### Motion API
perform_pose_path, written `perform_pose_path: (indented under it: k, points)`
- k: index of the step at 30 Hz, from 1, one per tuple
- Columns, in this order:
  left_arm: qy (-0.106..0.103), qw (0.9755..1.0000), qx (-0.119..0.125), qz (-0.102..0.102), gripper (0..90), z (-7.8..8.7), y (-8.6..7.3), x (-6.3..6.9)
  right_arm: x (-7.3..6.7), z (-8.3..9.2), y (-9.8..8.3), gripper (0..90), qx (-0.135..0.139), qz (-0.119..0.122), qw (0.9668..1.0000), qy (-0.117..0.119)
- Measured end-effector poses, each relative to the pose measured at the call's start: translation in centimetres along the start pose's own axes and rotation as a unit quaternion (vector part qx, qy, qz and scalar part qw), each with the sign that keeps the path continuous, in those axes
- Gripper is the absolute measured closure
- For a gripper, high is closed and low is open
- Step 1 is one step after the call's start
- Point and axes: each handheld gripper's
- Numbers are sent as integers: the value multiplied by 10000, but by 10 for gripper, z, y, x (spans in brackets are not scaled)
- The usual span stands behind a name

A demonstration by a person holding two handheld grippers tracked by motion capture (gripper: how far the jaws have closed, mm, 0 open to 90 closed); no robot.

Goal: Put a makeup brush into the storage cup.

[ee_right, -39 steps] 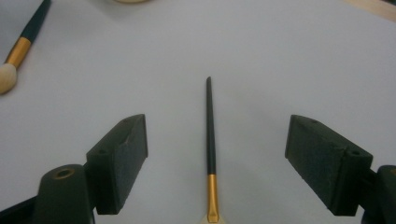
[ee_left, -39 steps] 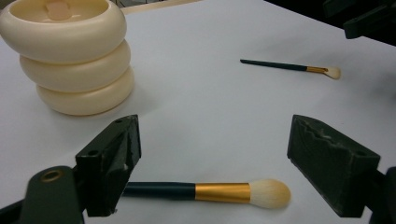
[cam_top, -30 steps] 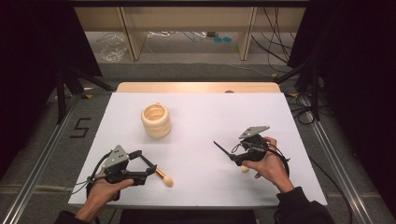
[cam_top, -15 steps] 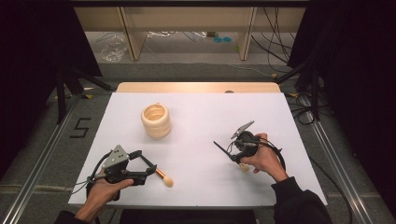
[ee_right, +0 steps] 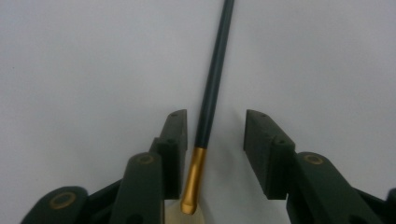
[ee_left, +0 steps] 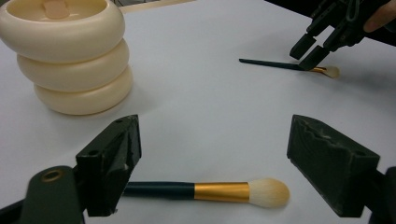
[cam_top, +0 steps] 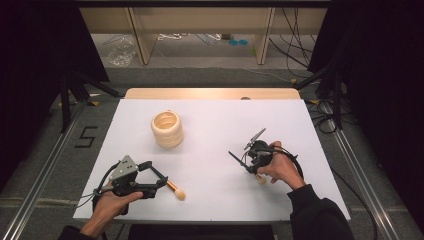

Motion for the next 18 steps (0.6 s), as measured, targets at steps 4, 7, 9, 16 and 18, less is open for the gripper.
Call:
perform_pose_path:
  k: [4, 7, 9, 16, 18]
  points:
    - [29, 9999, -24, 110, 176, 0, 0, 1, 0, -2, 1, 691, -115, 52, 9999, 102]
    - [30, 9999, -22, 107, 176, 0, 0, 1, 1, -3, 1, 715, -170, 23, 9998, 103]
    - [30, 9999, -24, 109, 176, 0, 0, 1, 2, -3, 2, 726, -249, 57, 9996, 75]
    - [37, 9999, -19, 100, 176, 0, 0, 0, 3, -2, 10, 767, -406, 61, 9990, 158]
    - [38, 9999, -21, 98, 176, 0, 0, 0, 4, -4, 10, 777, -498, 21, 9986, 195]
Point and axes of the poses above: each handheld gripper's, and its own axes: z roughly backward along the jaws, y roughly out of its top, x roughly to its right, and after that the axes turned 15 degrees about y, right-handed
